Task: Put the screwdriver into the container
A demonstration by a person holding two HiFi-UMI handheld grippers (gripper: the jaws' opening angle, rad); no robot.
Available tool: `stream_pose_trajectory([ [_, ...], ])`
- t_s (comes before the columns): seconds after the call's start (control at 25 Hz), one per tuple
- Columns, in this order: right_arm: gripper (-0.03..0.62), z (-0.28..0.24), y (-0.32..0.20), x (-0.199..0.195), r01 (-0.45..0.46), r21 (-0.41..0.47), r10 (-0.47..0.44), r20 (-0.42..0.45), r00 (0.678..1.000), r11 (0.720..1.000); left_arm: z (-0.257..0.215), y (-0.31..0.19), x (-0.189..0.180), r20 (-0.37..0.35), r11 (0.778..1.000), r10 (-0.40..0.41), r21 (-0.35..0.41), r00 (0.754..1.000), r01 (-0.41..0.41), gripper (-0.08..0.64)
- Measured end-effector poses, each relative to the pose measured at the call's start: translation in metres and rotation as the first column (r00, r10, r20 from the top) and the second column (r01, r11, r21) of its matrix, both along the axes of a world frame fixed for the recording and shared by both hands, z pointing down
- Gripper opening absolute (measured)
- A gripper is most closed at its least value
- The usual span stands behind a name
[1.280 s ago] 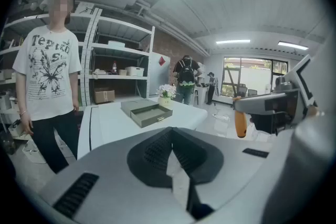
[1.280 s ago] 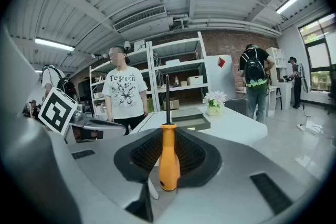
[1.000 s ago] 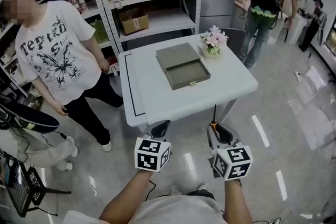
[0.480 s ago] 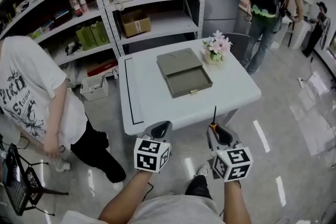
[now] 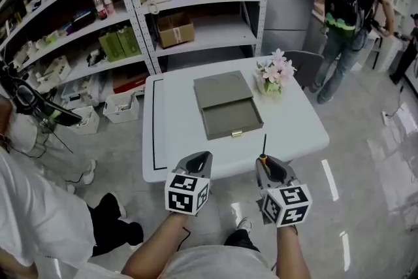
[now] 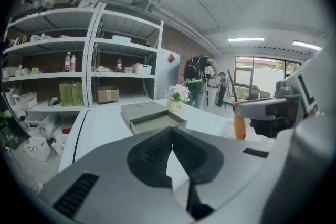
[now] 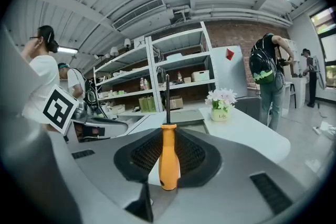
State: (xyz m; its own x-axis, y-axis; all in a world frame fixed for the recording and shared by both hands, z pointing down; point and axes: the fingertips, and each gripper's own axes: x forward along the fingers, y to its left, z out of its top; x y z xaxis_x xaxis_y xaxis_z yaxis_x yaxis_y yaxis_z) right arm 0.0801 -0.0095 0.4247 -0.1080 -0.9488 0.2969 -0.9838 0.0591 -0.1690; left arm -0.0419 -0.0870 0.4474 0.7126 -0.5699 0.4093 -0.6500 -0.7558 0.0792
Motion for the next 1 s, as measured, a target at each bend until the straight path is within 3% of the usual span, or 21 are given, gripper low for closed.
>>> stream_pose_trajectory([
  [0.48,0.074,0.006,-0.042,0.065,0.108,0.002,-0.108,0.029,0.994,0.994,0.004,-0.032,0.058,0.047,0.996,-0.092,0.0,0.995,0.092,0.005],
  [1.0,0.074,0.017,-0.082,0.099,0.23,-0.01,-0.229,0.033,0.973,0.973,0.011,-0.056,0.077,0.076,0.977,-0.211,-0.002,0.975,0.212,0.005],
])
